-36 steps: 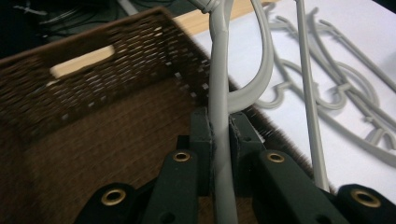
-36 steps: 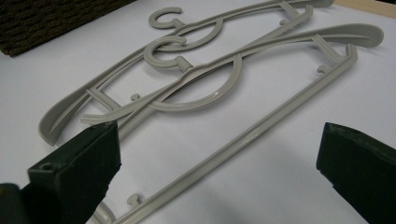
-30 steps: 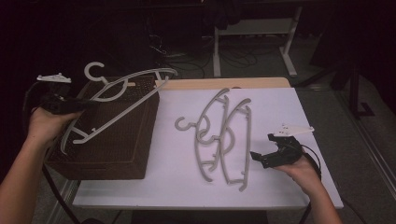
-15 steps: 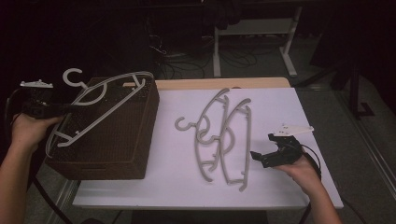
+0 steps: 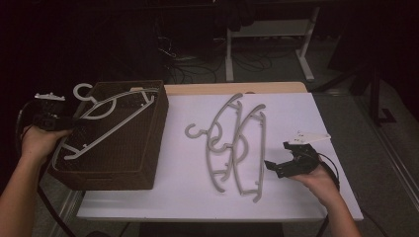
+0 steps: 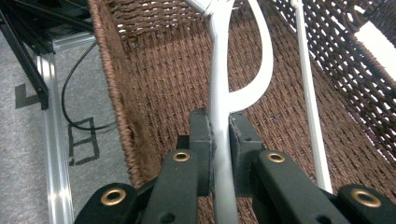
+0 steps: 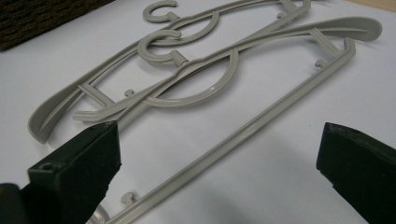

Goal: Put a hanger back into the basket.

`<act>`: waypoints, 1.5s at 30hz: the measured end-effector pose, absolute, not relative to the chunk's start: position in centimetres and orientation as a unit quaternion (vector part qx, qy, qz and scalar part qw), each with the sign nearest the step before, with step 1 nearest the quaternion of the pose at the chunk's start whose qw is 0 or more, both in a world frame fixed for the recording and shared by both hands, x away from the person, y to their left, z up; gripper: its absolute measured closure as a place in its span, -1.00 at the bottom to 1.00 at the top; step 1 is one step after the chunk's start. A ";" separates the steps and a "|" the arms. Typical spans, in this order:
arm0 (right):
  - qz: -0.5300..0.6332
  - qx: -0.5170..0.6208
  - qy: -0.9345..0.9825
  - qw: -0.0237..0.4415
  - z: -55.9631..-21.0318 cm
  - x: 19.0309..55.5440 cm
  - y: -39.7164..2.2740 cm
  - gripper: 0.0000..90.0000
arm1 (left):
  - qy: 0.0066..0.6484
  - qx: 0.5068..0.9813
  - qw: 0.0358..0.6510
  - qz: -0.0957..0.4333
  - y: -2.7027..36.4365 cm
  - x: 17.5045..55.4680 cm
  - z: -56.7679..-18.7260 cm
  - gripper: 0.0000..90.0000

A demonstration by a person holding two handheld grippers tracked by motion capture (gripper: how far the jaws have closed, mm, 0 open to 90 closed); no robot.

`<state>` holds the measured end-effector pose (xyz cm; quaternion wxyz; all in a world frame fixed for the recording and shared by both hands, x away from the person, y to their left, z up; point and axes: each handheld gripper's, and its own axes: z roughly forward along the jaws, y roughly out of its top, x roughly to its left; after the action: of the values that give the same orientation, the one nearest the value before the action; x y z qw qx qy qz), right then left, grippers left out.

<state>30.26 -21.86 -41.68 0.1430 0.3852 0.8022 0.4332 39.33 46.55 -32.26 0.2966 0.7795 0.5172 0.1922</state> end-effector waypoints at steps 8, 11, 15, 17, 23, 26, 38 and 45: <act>0.433 0.384 0.803 0.143 -41.7 30.2 -21.8 -1.00 | 0.528 0.780 0.281 0.184 46.5 40.2 -34.2 0.70; 0.433 0.384 0.803 0.142 -41.7 30.2 -21.8 -1.00 | 0.533 0.774 0.289 0.182 46.8 40.0 -34.1 0.47; 0.434 0.384 0.802 0.143 -41.7 30.2 -21.8 -1.00 | 0.533 0.765 0.317 0.174 47.1 39.6 -33.8 0.26; 0.434 0.385 0.802 0.142 -41.7 30.2 -21.8 -1.00 | 0.530 0.764 0.326 0.169 47.1 39.5 -33.6 0.23; 0.435 0.388 0.800 0.140 -41.6 30.4 -21.8 -1.00 | 0.508 0.763 0.372 0.145 46.2 39.1 -33.1 0.10; 0.436 0.389 0.799 0.140 -41.6 30.4 -21.7 -1.00 | 0.498 0.766 0.380 0.142 45.6 39.0 -32.8 0.06; 0.436 0.384 0.802 0.138 -41.6 30.4 -21.7 -1.00 | 0.440 0.779 0.431 0.119 39.7 38.1 -31.0 -0.15; 0.435 0.380 0.805 0.137 -41.7 30.5 -21.7 -1.00 | 0.400 0.786 0.460 0.101 33.7 37.2 -30.2 -0.28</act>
<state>30.49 -21.70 -41.74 0.1366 0.3802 0.8047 0.4351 37.21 33.65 -30.21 0.4599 0.7863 0.3999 0.1011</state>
